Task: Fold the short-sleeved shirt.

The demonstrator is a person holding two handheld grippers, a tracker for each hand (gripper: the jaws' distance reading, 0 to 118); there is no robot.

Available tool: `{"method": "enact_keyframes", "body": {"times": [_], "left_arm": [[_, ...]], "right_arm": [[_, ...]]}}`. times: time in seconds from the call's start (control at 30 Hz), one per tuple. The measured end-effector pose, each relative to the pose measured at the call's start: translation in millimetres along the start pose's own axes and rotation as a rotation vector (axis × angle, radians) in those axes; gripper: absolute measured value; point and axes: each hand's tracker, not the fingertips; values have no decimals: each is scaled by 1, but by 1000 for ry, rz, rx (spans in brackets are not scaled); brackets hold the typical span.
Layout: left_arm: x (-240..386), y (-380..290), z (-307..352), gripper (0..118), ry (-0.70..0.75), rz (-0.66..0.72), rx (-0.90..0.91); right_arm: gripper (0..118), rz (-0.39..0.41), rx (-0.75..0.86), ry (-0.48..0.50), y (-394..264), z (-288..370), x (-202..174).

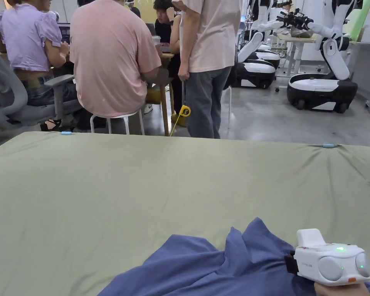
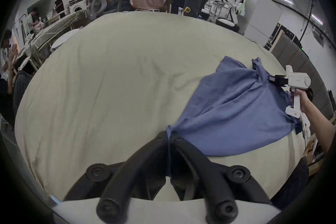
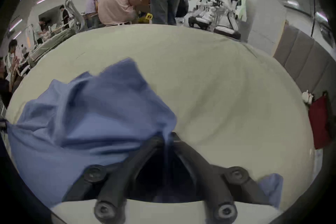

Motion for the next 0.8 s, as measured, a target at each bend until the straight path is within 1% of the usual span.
{"method": "enact_keyframes", "body": {"times": [0.07, 0.1, 0.13, 0.17, 0.23, 0.27, 0.37, 0.4, 0.47, 0.5, 0.57, 0.67, 0.73, 0.8], "left_arm": [[1, 1, -2, 0, 0, -6, 0], [2, 1, -3, 0, 12, -19, 4], [2, 2, -4, 0, 24, -22, 9], [3, 2, -4, 0, 26, -19, 15], [8, 1, 0, 0, 40, -44, 45], [13, 1, 1, 0, 52, -85, 70], [25, 0, 6, 0, 69, -105, 126], [29, 2, 5, 0, 85, -110, 155], [38, 8, 5, 0, 96, -132, 191], [42, 14, 7, 0, 84, -145, 237], [49, 32, 15, 0, 105, -126, 289], [62, 71, 38, 0, 115, -151, 368], [73, 98, 59, 0, 135, -184, 418], [82, 129, 82, 0, 162, -181, 486]], "right_arm": [[3, 48, 41, -33, -2, 18, -3], [3, 38, 51, -30, -2, 29, -3], [3, 30, 86, -49, 6, 39, -13], [3, 38, 122, -80, 7, 55, -17], [3, 41, 189, -101, 6, 89, -22], [3, 54, 205, -120, 12, 101, -38], [3, 113, 232, -194, 1, 140, -53], [3, 149, 231, -211, 0, 145, -68], [3, 180, 224, -245, -5, 159, -76], [3, 184, 224, -244, -4, 168, -77], [3, 196, 237, -262, 6, 182, -85], [3, 200, 321, -310, 33, 222, -85], [3, 175, 380, -324, 57, 249, -81], [3, 139, 424, -353, 82, 278, -68]]}}
